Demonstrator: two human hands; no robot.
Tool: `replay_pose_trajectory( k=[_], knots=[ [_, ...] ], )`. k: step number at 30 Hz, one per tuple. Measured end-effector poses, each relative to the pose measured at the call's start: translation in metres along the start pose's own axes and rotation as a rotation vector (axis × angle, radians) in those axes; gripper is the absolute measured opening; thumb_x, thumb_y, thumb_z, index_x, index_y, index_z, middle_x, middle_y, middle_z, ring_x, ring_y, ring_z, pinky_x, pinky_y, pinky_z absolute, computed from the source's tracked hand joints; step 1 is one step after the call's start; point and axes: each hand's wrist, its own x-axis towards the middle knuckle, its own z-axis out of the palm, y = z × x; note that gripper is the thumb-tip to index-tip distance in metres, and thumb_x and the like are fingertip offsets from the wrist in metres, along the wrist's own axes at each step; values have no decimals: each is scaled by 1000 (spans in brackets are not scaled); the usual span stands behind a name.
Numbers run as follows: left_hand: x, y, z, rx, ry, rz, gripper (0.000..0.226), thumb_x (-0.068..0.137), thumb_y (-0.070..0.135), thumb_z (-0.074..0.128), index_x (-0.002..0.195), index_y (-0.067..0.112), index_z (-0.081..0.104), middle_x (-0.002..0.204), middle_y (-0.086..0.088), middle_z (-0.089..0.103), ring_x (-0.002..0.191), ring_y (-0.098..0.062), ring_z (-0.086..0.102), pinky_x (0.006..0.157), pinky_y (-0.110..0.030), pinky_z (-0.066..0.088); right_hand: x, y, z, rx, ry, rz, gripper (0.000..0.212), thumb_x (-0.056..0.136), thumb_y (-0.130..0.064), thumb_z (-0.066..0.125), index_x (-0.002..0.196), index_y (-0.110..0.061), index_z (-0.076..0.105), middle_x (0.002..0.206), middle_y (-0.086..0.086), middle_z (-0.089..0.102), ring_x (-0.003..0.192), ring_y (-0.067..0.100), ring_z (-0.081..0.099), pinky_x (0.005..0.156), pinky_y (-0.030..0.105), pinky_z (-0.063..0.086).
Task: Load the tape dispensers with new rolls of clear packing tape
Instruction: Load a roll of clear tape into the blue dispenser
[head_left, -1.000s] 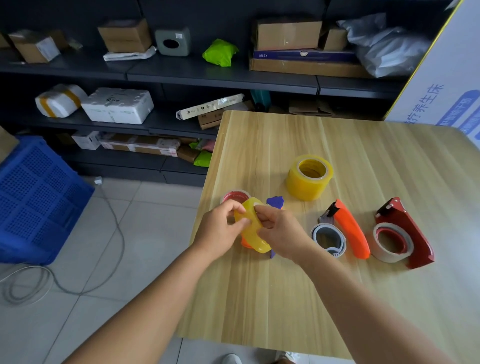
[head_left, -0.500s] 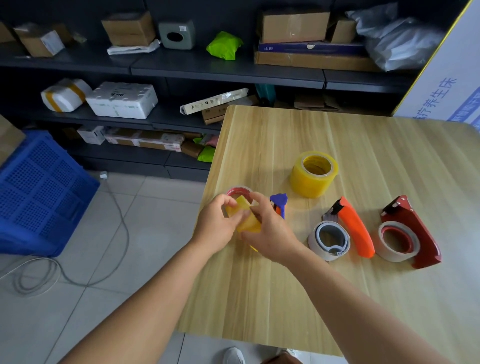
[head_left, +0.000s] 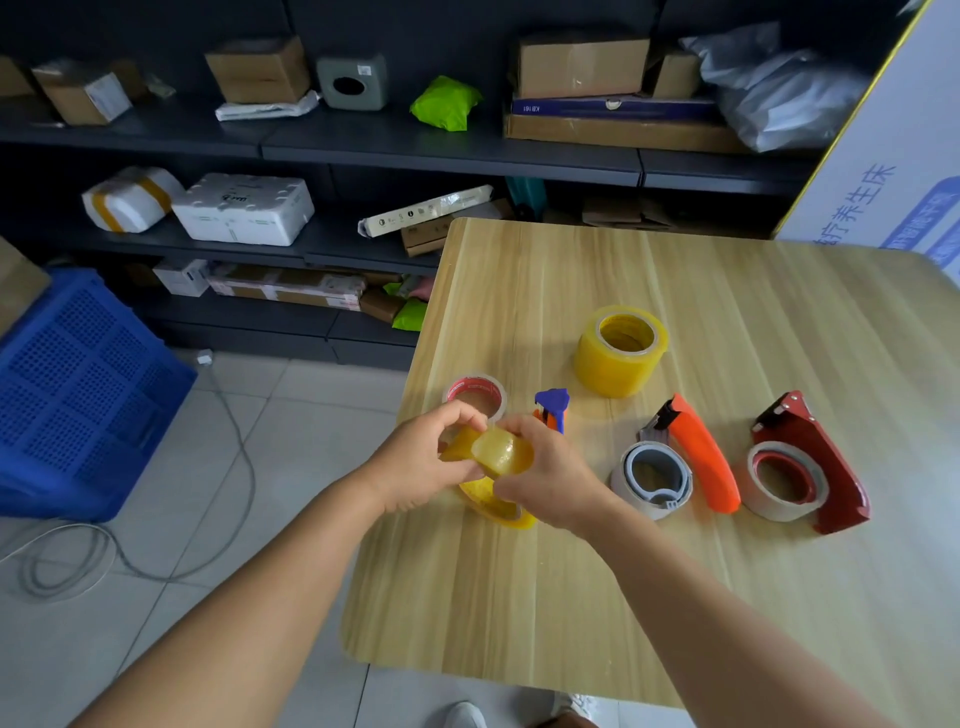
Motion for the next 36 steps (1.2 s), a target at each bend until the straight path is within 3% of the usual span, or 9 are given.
replay_pose_trajectory(
  k=[5, 8, 10, 12, 15, 19, 26, 32, 36],
  knots=[
    [-3, -8, 3, 84, 67, -20, 28, 79, 27, 75, 95, 39, 56, 108, 14, 61, 108, -10, 55, 87, -37, 53, 3, 9, 3, -29, 43, -66, 56, 79, -21, 72, 130, -27, 50, 97, -19, 48, 96, 13, 55, 80, 27, 51],
    [-4, -14, 3, 114, 136, -81, 25, 81, 30, 72, 99, 35, 55, 107, 13, 57, 108, -9, 54, 87, -32, 49, 4, 18, 3, -158, 67, -114, 56, 77, -46, 67, 127, -29, 49, 110, -13, 54, 112, 19, 52, 94, 43, 49],
    [-5, -20, 2, 136, 147, -129, 25, 82, 33, 71, 101, 34, 54, 107, 11, 58, 106, -10, 55, 85, -31, 48, 5, 32, 2, -363, 63, -67, 60, 87, -44, 56, 141, -26, 39, 135, -6, 48, 133, 21, 37, 109, 46, 34],
    [-6, -26, 0, 169, 141, -170, 25, 83, 35, 69, 102, 34, 54, 110, 8, 59, 106, -12, 55, 82, -30, 47, 4, 46, 1, -558, 49, 24, 55, 95, -31, 44, 147, -23, 31, 154, -2, 28, 144, 24, 17, 115, 44, 21],
    [-5, -33, 2, 188, 147, -205, 24, 84, 37, 68, 102, 33, 54, 110, 6, 61, 104, -14, 58, 82, -31, 50, 2, 55, 3, -759, -4, 60, 44, 95, -20, 41, 138, -18, 44, 155, 1, 19, 141, 29, 16, 113, 40, 21],
    [-2, -31, 9, 166, 160, -236, 21, 85, 37, 67, 100, 29, 56, 106, 5, 63, 96, -14, 61, 78, -31, 51, 1, 57, -2, -850, -15, 75, 44, 91, -7, 43, 134, -10, 48, 157, 1, 13, 136, 24, 29, 107, 34, 36],
    [8, -22, 26, 85, 122, -276, 23, 85, 39, 66, 103, 27, 57, 103, 5, 63, 94, -14, 61, 77, -29, 49, -7, 61, -16, -966, 23, 109, 42, 89, 0, 47, 131, -5, 49, 136, 3, 39, 122, 22, 43, 82, 32, 47],
    [21, -17, 48, -86, 132, -355, 18, 85, 41, 64, 95, 27, 57, 97, 1, 68, 91, -17, 65, 83, -42, 56, -17, 66, -24, -982, 18, 87, 42, 89, -1, 49, 130, -9, 48, 129, 4, 45, 118, 21, 47, 87, 31, 47],
    [28, -7, 60, -128, 137, -416, 22, 88, 39, 62, 100, 20, 57, 98, -5, 65, 88, -23, 66, 74, -46, 60, -21, 67, -24, -883, 87, 107, 45, 86, 1, 50, 129, -6, 39, 127, 8, 40, 109, 25, 54, 75, 32, 45]
  ],
)
